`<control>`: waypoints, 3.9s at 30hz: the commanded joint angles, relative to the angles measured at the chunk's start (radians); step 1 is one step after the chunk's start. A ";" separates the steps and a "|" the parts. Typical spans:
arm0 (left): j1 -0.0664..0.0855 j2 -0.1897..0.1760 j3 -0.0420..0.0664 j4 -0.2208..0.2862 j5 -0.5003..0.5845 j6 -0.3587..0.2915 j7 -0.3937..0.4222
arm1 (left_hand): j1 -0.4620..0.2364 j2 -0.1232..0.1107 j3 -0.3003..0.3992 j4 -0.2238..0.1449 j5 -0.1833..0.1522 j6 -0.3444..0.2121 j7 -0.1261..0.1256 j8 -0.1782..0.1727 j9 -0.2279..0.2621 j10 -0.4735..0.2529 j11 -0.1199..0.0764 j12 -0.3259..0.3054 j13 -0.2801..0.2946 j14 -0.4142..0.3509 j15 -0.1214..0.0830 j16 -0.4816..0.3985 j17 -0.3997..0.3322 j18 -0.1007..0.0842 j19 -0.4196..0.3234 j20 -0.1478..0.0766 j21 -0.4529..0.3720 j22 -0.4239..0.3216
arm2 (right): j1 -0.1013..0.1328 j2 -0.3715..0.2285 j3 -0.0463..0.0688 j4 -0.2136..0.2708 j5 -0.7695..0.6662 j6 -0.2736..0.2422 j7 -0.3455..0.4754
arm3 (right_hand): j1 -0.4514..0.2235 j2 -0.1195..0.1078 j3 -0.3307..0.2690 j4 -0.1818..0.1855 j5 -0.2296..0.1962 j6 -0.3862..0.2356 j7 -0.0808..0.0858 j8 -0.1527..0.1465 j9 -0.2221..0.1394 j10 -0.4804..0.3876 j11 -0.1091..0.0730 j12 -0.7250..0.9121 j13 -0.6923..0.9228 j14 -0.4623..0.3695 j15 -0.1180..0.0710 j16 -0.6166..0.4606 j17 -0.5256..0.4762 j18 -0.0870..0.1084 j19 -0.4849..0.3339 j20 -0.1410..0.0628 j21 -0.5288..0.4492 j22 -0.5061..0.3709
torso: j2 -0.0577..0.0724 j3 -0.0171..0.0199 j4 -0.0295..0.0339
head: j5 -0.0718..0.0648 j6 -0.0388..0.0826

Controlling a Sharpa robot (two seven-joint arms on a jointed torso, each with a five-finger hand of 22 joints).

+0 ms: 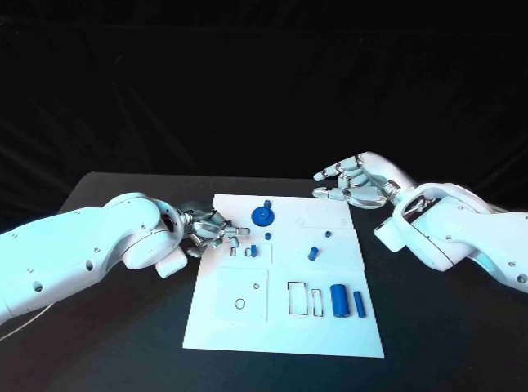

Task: Assemble the parts on the task board

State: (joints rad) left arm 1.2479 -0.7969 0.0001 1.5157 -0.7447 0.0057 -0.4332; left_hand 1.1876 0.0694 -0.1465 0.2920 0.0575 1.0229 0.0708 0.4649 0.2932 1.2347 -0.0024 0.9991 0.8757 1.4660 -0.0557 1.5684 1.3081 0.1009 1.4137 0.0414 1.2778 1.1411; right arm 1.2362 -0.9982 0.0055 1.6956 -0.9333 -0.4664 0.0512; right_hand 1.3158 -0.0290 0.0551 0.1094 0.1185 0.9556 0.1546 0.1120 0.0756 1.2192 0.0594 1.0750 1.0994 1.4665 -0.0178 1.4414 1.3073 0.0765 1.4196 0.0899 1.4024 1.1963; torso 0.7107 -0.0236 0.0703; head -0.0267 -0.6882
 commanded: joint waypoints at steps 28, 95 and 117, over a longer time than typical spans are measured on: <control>0.048 0.224 -0.008 -0.194 -0.291 0.240 -0.211 | -0.015 -0.019 -0.116 -0.001 0.001 -0.085 -0.019 0.179 0.168 0.044 -0.015 0.163 0.169 0.105 -0.022 0.002 0.263 -0.037 0.032 -0.009 0.100 0.145 | 0.005 0.011 -0.012 -0.031 0.087 0.078 -0.050 | 0.021 0.006 -0.035 -0.001 0.208 -0.007 -0.006 0.017 -0.004 -0.008 0.000 -0.016 -0.025 0.058 -0.002 -0.014 0.036 -0.001 -0.006 -0.007 -0.011 -0.011 | -0.010 0.0034 -0.0031 | 0.003 -0.019; 0.044 0.304 -0.019 -0.265 -0.274 0.305 -0.217 | -0.114 -0.208 0.417 0.000 0.054 -0.128 -0.022 0.228 0.272 0.031 -0.017 0.173 0.173 0.105 -0.023 0.002 0.263 -0.035 0.026 -0.009 0.090 0.161 | 0.004 0.035 -0.014 -0.047 0.085 0.091 -0.043 | 0.028 0.004 -0.038 0.005 0.280 -0.008 -0.006 0.022 -0.004 -0.007 -0.001 -0.015 -0.030 0.058 -0.003 -0.017 0.035 -0.001 -0.006 -0.007 -0.012 -0.013 | -0.007 0.0036 -0.0027 | -0.008 -0.048; 0.042 0.313 -0.021 -0.274 -0.274 0.311 -0.218 | -0.085 -0.196 0.451 -0.006 0.053 -0.126 -0.027 0.236 0.285 0.035 -0.021 0.177 0.177 0.105 -0.026 0.002 0.263 -0.036 0.029 -0.011 0.093 0.169 | 0.002 0.042 -0.014 -0.053 0.085 0.099 -0.041 | 0.026 0.006 -0.038 0.008 0.282 -0.007 -0.006 0.023 -0.004 -0.005 -0.001 -0.014 -0.029 0.058 -0.002 -0.017 0.034 -0.001 -0.006 -0.007 -0.012 -0.013 | -0.008 0.0041 -0.0034 | -0.008 -0.057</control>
State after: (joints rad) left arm 1.2899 -0.4857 -0.0214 1.2423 -1.0197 0.2996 -0.6509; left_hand 1.0933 -0.1253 0.3002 0.2851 0.1121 0.8933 0.0483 0.6982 0.5770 1.2651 -0.0198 1.1698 1.0516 1.4655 -0.0766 1.5684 1.3078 0.0771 1.4383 0.0304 1.3671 1.3078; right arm 1.2391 -0.9576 -0.0088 1.6430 -0.8435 -0.3831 0.0045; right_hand 1.3350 -0.0242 0.0180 0.1132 0.3972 0.9523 0.1512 0.1313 0.0729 1.2163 0.0567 1.0607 1.0692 1.4666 -0.0179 1.4281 1.3074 0.0765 1.4160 0.0861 1.3946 1.1846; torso 0.7032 -0.0192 0.0671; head -0.0346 -0.7446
